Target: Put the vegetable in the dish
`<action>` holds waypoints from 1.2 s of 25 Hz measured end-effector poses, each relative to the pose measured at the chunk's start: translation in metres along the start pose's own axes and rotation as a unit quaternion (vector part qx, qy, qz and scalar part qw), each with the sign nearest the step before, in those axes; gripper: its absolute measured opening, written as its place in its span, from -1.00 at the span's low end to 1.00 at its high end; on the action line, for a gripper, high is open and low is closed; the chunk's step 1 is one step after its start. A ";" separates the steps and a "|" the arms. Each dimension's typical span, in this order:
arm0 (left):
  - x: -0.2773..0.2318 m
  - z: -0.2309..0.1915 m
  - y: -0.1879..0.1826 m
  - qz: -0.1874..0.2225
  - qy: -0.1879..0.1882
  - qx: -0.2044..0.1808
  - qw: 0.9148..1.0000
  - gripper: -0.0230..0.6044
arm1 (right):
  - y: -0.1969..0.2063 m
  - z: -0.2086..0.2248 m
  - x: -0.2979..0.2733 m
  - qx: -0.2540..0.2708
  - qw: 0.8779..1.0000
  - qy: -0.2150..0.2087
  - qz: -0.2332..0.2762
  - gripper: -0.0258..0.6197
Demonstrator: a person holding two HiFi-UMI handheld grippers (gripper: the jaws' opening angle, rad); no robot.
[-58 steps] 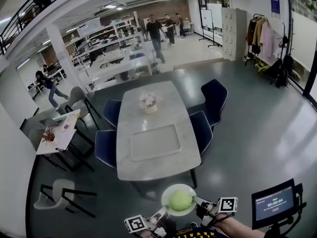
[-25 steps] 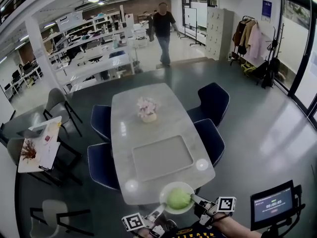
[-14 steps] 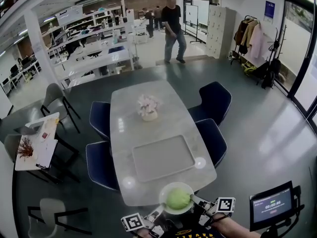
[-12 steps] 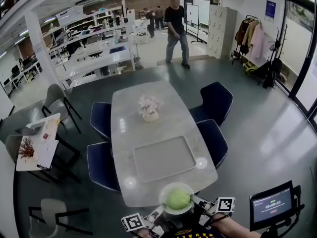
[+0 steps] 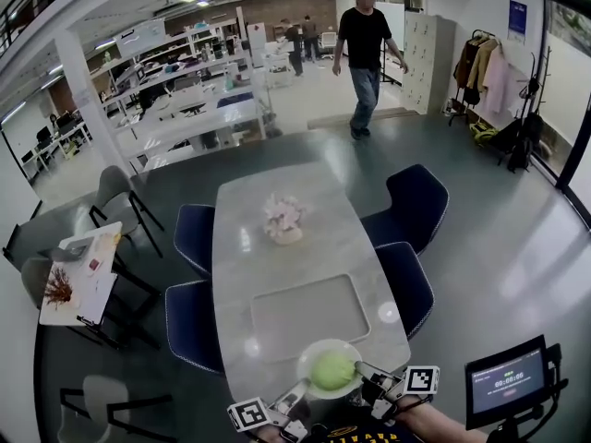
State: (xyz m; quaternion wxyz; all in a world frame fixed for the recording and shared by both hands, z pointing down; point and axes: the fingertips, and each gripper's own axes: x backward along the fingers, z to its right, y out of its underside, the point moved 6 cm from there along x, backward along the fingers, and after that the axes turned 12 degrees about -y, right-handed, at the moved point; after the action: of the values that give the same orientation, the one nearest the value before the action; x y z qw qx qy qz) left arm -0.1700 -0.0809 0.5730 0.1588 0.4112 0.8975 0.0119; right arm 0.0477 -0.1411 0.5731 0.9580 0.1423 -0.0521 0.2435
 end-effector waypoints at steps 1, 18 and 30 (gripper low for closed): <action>-0.008 0.002 -0.003 0.002 0.001 0.003 1.000 -0.88 | -0.009 0.001 -0.004 -0.002 1.000 -0.010 -0.001 -0.87; -0.097 0.014 -0.044 0.040 -0.015 0.006 0.999 -0.88 | -0.110 0.052 -0.027 -0.010 0.999 0.004 -0.050 -0.87; -0.103 -0.005 -0.084 0.033 -0.033 -0.016 0.999 -0.88 | -0.118 0.069 -0.064 -0.010 0.999 -0.026 -0.040 -0.87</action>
State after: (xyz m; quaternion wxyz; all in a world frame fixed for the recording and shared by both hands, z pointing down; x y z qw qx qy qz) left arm -0.1698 -0.2126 0.5933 0.1942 0.4383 0.8774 0.0179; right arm 0.0460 -0.2902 0.5989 0.9666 0.1409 -0.0733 0.2011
